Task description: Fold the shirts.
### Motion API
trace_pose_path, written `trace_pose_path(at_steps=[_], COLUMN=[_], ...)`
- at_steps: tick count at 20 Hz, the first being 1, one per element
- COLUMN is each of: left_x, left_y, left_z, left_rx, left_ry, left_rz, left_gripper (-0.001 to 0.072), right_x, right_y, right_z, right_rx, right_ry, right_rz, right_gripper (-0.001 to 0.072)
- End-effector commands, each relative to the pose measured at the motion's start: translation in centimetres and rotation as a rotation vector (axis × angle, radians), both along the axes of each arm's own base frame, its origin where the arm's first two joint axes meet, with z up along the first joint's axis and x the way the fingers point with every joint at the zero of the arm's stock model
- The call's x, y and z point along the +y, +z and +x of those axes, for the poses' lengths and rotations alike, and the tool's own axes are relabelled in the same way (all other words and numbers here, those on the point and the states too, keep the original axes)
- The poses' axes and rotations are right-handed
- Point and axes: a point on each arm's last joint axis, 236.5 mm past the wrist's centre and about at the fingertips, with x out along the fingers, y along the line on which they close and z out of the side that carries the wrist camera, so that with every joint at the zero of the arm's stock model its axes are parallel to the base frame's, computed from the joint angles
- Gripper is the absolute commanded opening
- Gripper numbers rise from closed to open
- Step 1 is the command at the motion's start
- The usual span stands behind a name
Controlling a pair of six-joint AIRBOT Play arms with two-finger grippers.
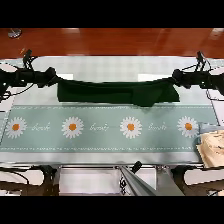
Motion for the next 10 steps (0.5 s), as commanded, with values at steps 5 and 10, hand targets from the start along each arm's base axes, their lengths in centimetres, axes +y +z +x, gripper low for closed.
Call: trace_pose_path(at_steps=[5, 10], left_x=[-0.4, 2.5], left_y=[-3.0, -5.3], left_z=[-1.8, -9.2], left_rx=[0.13, 0.381], left_ry=[-0.069, -0.241], left_rz=[-0.028, 0.102], left_gripper=[0.0458, 0.0453], right_x=[-2.6, -8.3], right_y=[-0.4, -0.3], right_z=[-0.3, -4.6], right_rx=[0.004, 0.109], right_ry=[0.025, 0.031], right_rz=[-0.076, -0.164], right_gripper=[0.0423, 0.0614])
